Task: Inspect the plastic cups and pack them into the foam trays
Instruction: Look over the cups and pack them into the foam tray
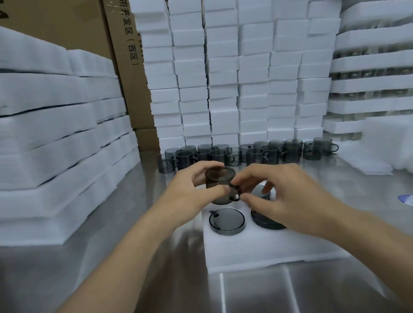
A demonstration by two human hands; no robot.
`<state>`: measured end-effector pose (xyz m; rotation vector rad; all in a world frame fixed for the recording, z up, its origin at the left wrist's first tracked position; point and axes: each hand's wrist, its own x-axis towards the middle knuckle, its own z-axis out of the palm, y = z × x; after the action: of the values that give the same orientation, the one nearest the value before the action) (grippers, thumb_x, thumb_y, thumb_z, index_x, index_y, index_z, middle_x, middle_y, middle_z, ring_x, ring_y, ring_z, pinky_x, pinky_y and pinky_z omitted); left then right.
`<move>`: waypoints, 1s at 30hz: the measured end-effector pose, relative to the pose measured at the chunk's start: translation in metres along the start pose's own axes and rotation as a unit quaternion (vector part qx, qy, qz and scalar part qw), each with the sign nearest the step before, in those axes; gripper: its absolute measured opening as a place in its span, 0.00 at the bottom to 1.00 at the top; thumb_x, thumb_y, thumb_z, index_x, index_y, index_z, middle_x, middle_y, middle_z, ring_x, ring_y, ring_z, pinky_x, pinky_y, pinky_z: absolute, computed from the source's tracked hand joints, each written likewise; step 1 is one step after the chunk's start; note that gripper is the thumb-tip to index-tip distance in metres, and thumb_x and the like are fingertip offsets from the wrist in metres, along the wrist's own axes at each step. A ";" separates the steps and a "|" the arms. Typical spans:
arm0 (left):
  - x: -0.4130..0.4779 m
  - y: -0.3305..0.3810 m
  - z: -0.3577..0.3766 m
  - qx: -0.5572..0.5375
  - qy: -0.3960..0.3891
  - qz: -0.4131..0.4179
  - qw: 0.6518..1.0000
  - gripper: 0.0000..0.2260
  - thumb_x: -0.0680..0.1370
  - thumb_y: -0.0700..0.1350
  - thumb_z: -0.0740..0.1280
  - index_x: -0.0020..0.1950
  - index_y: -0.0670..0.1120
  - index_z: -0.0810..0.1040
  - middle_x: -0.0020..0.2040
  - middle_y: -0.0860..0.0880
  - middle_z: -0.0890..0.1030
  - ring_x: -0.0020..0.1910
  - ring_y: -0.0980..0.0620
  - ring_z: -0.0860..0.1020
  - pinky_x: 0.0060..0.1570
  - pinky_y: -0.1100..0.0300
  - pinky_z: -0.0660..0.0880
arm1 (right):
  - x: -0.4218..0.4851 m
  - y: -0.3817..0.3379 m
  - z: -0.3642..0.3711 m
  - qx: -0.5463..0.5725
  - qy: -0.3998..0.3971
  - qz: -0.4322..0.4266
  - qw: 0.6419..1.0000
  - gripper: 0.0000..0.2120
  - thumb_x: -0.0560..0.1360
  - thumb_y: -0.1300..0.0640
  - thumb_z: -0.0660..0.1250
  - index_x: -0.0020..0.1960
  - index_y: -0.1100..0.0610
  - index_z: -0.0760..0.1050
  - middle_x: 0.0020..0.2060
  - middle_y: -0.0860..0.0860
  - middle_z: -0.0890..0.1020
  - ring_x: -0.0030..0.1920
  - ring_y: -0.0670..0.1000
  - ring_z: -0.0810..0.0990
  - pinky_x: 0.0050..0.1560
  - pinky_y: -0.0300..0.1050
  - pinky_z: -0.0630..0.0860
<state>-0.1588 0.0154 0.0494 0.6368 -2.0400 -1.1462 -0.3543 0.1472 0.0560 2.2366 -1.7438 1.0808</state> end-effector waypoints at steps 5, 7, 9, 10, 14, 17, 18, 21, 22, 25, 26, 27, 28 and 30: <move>0.000 -0.001 -0.002 0.020 -0.016 -0.001 1.000 0.25 0.70 0.49 0.78 0.66 0.56 0.82 0.60 0.57 0.87 0.66 0.58 0.81 0.74 0.44 0.74 | 0.002 0.000 0.002 0.008 -0.023 0.015 1.000 0.14 0.80 0.59 0.71 0.60 0.43 0.83 0.49 0.35 0.86 0.54 0.40 0.84 0.51 0.36 0.77; -0.001 0.001 -0.003 0.029 -0.020 0.004 0.999 0.23 0.70 0.48 0.77 0.65 0.55 0.83 0.59 0.55 0.87 0.66 0.56 0.81 0.73 0.45 0.75 | 0.002 -0.001 0.002 0.014 -0.037 0.022 0.999 0.15 0.80 0.60 0.70 0.60 0.42 0.83 0.49 0.36 0.86 0.54 0.41 0.84 0.51 0.35 0.77; -0.002 0.001 -0.002 0.036 -0.016 0.007 0.999 0.22 0.70 0.47 0.76 0.64 0.54 0.84 0.58 0.54 0.87 0.65 0.54 0.82 0.72 0.45 0.76 | 0.002 -0.002 0.001 0.017 -0.041 0.028 0.999 0.15 0.80 0.59 0.70 0.59 0.41 0.83 0.48 0.35 0.86 0.53 0.40 0.84 0.50 0.34 0.77; -0.002 0.001 -0.001 0.035 -0.017 0.005 0.999 0.21 0.71 0.47 0.76 0.64 0.54 0.84 0.58 0.53 0.87 0.64 0.53 0.82 0.72 0.44 0.76 | 0.001 -0.003 0.000 0.014 -0.040 0.030 0.999 0.15 0.80 0.59 0.70 0.60 0.41 0.83 0.48 0.35 0.86 0.52 0.39 0.84 0.49 0.33 0.76; 0.000 -0.004 -0.001 0.025 -0.048 -0.007 0.999 0.15 0.75 0.55 0.73 0.60 0.57 0.86 0.58 0.55 0.87 0.62 0.57 0.83 0.69 0.51 0.74 | 0.000 -0.006 -0.002 -0.031 -0.062 0.025 0.997 0.11 0.80 0.54 0.68 0.57 0.40 0.84 0.52 0.33 0.82 0.54 0.35 0.78 0.53 0.32 0.71; 0.002 -0.013 -0.001 0.037 -0.046 -0.019 0.998 0.13 0.79 0.61 0.67 0.59 0.61 0.86 0.58 0.56 0.87 0.61 0.56 0.82 0.66 0.50 0.73 | 0.002 -0.009 -0.003 -0.055 -0.084 0.039 0.994 0.11 0.81 0.50 0.66 0.57 0.39 0.84 0.56 0.34 0.78 0.62 0.39 0.72 0.63 0.46 0.73; 0.004 -0.018 -0.001 0.048 -0.044 -0.019 0.998 0.13 0.79 0.61 0.67 0.60 0.61 0.86 0.59 0.51 0.86 0.61 0.49 0.82 0.67 0.44 0.75 | 0.002 -0.010 -0.004 -0.067 -0.091 0.041 0.993 0.12 0.81 0.49 0.65 0.58 0.38 0.84 0.57 0.33 0.77 0.62 0.39 0.71 0.64 0.46 0.73; 0.006 -0.030 -0.005 0.062 -0.053 -0.021 0.996 0.16 0.77 0.64 0.69 0.62 0.64 0.85 0.60 0.48 0.86 0.62 0.43 0.81 0.68 0.41 0.76 | 0.001 -0.014 -0.004 -0.081 -0.111 0.045 0.990 0.14 0.81 0.48 0.63 0.58 0.37 0.84 0.59 0.32 0.76 0.63 0.36 0.70 0.63 0.40 0.70; 0.006 -0.032 -0.005 0.055 -0.054 -0.026 0.997 0.17 0.77 0.67 0.69 0.63 0.65 0.85 0.61 0.56 0.86 0.63 0.52 0.81 0.69 0.47 0.75 | 0.001 -0.014 -0.004 -0.071 -0.113 0.045 0.990 0.13 0.81 0.48 0.63 0.58 0.37 0.85 0.59 0.33 0.76 0.63 0.36 0.71 0.62 0.36 0.69; 0.008 -0.039 -0.002 0.010 0.005 -0.041 0.999 0.17 0.79 0.69 0.64 0.60 0.67 0.86 0.60 0.69 0.84 0.62 0.73 0.77 0.68 0.59 0.71 | 0.004 -0.002 -0.014 0.021 -0.072 0.087 0.993 0.07 0.81 0.48 0.69 0.53 0.39 0.86 0.55 0.35 0.81 0.59 0.37 0.77 0.60 0.36 0.72; 0.011 -0.042 -0.001 0.011 0.042 -0.045 0.998 0.15 0.82 0.66 0.63 0.58 0.64 0.87 0.58 0.69 0.84 0.60 0.72 0.78 0.67 0.57 0.73 | 0.006 0.008 -0.021 0.060 -0.037 0.120 0.990 0.06 0.81 0.49 0.70 0.52 0.41 0.86 0.53 0.36 0.83 0.57 0.38 0.80 0.59 0.38 0.74; 0.013 -0.045 0.001 0.021 0.072 -0.044 0.996 0.14 0.85 0.63 0.62 0.55 0.62 0.88 0.55 0.68 0.85 0.58 0.71 0.79 0.65 0.55 0.75 | 0.005 0.021 -0.027 0.084 0.007 0.154 0.984 0.06 0.81 0.50 0.70 0.50 0.42 0.86 0.51 0.36 0.85 0.55 0.39 0.81 0.57 0.39 0.75; 0.015 -0.048 0.003 0.034 0.091 -0.040 0.994 0.14 0.87 0.59 0.62 0.53 0.60 0.88 0.53 0.66 0.86 0.56 0.69 0.80 0.62 0.55 0.76 | 0.002 0.038 -0.033 0.086 0.055 0.185 0.977 0.06 0.81 0.51 0.70 0.49 0.43 0.86 0.48 0.36 0.86 0.53 0.40 0.82 0.55 0.38 0.76; 0.016 -0.049 0.005 0.052 0.097 -0.026 0.994 0.16 0.87 0.58 0.62 0.49 0.60 0.88 0.49 0.62 0.87 0.51 0.65 0.83 0.54 0.59 0.76 | -0.011 0.076 -0.039 0.055 0.136 0.256 0.955 0.08 0.82 0.55 0.69 0.48 0.46 0.85 0.43 0.40 0.87 0.49 0.42 0.84 0.51 0.38 0.76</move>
<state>-0.1693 -0.0166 0.0104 0.8244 -1.9356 -0.9724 -0.4408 0.1498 0.0533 1.6070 -2.2351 1.5246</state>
